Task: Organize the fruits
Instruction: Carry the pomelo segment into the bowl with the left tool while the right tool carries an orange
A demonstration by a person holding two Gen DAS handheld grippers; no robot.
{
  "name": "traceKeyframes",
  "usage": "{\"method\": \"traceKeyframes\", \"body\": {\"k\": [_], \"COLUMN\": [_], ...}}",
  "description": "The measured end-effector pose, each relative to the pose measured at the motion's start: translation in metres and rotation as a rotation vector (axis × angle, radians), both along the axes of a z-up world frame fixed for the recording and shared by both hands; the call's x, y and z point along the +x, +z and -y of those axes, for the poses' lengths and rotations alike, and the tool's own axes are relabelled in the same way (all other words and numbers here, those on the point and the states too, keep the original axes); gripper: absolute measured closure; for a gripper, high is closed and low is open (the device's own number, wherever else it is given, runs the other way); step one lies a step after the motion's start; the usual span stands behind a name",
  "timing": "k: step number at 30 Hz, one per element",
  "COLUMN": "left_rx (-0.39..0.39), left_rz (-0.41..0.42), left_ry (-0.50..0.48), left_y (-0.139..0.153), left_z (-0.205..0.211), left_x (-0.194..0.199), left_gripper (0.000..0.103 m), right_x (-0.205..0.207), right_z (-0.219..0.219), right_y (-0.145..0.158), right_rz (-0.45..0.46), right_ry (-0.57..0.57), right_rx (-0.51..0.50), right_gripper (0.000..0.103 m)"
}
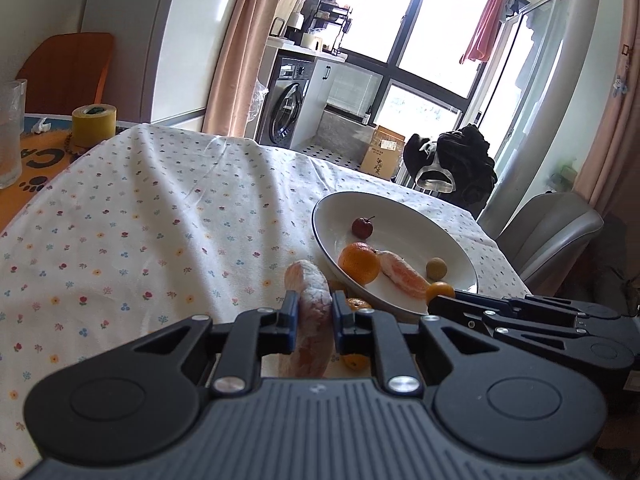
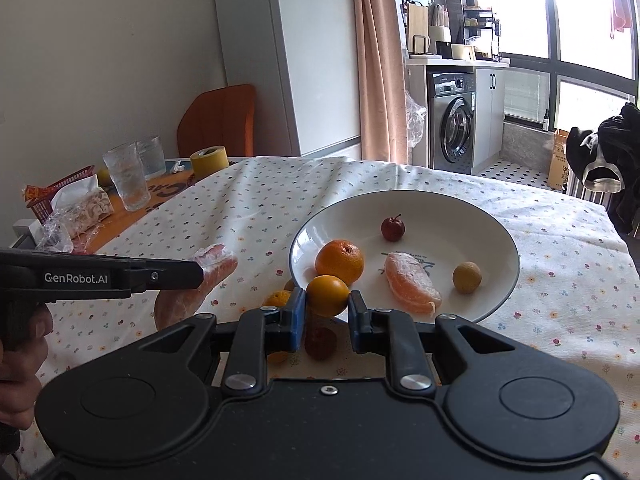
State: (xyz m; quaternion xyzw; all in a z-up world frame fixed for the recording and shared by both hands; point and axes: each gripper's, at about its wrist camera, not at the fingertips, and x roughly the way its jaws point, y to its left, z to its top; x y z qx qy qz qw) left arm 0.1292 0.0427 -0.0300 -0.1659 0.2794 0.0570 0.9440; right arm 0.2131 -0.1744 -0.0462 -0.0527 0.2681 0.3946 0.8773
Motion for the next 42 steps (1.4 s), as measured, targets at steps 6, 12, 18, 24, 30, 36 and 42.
{"method": "traceKeyframes", "body": {"k": [6, 12, 18, 24, 30, 36, 42], "left_rx": [0.015, 0.031, 0.035, 0.033, 0.035, 0.011, 0.014], "left_rz": [0.026, 0.024, 0.016, 0.008, -0.021, -0.028, -0.010], "left_ry": [-0.033, -0.063, -0.098, -0.142, -0.169, -0.169, -0.112], "left_y": [0.011, 0.016, 0.017, 0.019, 0.013, 0.005, 0.008], "left_z": [0.008, 0.017, 0.026, 0.038, 0.051, 0.054, 0.049], "left_x": [0.010, 0.026, 0.046, 0.068, 0.089, 0.106, 0.115], "left_gripper": [0.088, 0.088, 0.088, 0.088, 0.088, 0.087, 0.084], "right_x": [0.007, 0.020, 0.036, 0.050, 0.062, 0.069, 0.075], "right_z": [0.005, 0.013, 0.022, 0.032, 0.043, 0.049, 0.050], "right_y": [0.009, 0.009, 0.004, 0.000, -0.006, -0.009, -0.009], "right_rz": [0.026, 0.030, 0.018, 0.004, -0.016, -0.026, -0.029], "right_ry": [-0.019, -0.048, -0.079, -0.112, -0.138, -0.151, -0.159], "right_rx": [0.019, 0.027, 0.034, 0.043, 0.052, 0.055, 0.061], "right_gripper": [0.083, 0.083, 0.083, 0.083, 0.082, 0.082, 0.082]}}
